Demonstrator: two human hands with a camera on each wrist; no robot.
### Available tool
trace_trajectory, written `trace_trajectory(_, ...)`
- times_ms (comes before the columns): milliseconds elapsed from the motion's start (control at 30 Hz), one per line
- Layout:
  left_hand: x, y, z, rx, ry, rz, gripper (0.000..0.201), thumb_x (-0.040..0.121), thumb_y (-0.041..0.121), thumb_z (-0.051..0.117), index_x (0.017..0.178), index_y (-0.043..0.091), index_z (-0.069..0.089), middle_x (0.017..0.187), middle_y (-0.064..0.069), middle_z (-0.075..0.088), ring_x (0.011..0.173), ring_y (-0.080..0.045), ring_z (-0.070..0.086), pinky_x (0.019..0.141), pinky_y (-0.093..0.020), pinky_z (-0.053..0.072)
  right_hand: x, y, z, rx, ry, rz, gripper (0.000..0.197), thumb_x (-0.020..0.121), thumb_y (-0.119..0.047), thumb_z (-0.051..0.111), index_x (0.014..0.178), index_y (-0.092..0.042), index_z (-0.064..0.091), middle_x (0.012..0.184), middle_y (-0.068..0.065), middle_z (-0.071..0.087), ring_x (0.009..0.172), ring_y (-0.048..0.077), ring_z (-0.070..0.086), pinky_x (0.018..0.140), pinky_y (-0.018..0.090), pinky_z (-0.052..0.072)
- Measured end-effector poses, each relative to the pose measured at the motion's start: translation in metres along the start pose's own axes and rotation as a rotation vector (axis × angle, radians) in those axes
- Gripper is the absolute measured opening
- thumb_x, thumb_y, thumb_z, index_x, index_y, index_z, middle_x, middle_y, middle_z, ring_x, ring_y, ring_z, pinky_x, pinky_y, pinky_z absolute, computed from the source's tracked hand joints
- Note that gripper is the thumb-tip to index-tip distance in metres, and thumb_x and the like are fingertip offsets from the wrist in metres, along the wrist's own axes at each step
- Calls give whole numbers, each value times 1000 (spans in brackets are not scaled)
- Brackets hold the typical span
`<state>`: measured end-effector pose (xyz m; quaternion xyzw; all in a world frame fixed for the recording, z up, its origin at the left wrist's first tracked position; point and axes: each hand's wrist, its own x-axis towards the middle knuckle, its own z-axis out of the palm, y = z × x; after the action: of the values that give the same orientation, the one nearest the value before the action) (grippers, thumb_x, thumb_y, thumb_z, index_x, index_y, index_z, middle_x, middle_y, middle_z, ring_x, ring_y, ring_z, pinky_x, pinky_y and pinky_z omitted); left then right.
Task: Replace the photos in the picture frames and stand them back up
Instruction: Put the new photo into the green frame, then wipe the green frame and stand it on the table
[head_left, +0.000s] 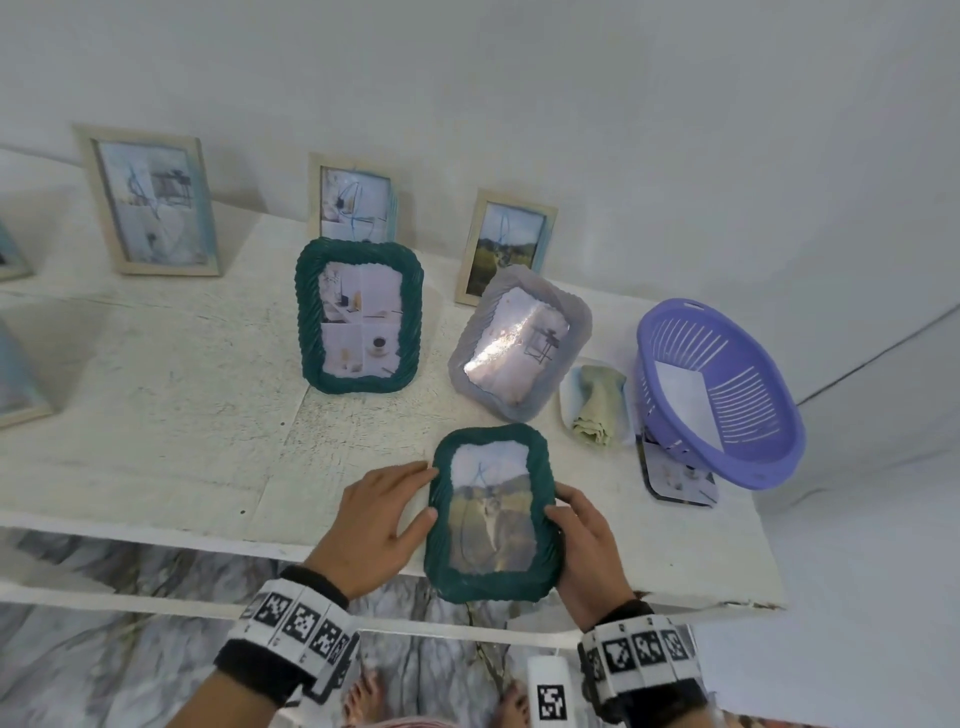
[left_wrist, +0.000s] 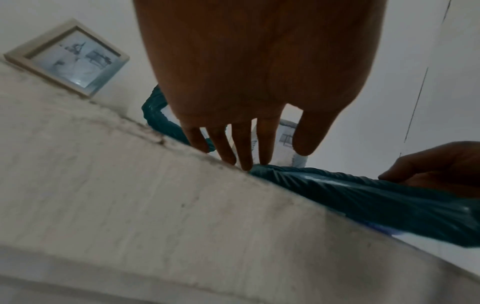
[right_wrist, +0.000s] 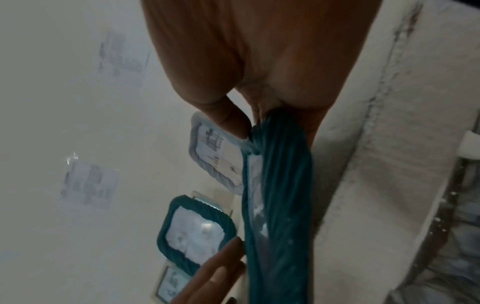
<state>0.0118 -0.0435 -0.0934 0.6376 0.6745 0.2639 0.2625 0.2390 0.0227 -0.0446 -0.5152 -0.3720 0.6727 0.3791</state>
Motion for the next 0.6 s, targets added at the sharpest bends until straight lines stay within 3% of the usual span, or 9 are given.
trace_trajectory(67,-1,-2,0,67,9,25,68,86,63,24,143,32,42,148,14,38,135,-12,33,109,-32,20,6,6,-4,-198,8,-37,23,96,0,45,109,-5,62,93,14,73,84,23,67,72,32,54)
trace_trajectory(167,-2,-7,-1,131,-12,46,68,86,64,26,144,33,40,150,15,35,135,-8,28,106,-26,13,16,7,-11,-796,40,-163,21,92,-11,54,110,-13,65,88,-4,70,82,12,64,70,21,49)
trace_trajectory(267,-3,-10,-3,164,-16,67,67,86,67,30,144,35,40,152,19,29,138,-6,22,107,-21,6,24,-1,-16,-1193,33,-210,23,91,-25,57,110,-15,65,93,-1,63,81,10,56,71,20,40)
trace_trajectory(333,-2,-11,-4,165,-3,90,70,86,72,33,145,36,38,153,19,24,142,-7,18,110,-21,2,30,-14,-15,-1304,62,-291,22,93,-28,56,108,-14,66,96,0,61,80,11,53,71,20,37)
trace_trajectory(467,-4,-10,-4,244,-78,146,96,75,90,36,153,37,18,162,13,4,149,-8,-2,118,-33,-5,59,-50,-9,-1309,268,-568,25,95,-23,53,113,-9,62,102,6,59,83,17,55,74,25,41)
trace_trajectory(600,-4,-8,-5,408,-165,193,120,61,100,37,155,27,20,163,1,11,149,-17,6,116,-45,6,100,-72,-3,-1554,399,-612,27,94,-24,49,111,-3,55,102,19,57,88,33,55,80,40,47)
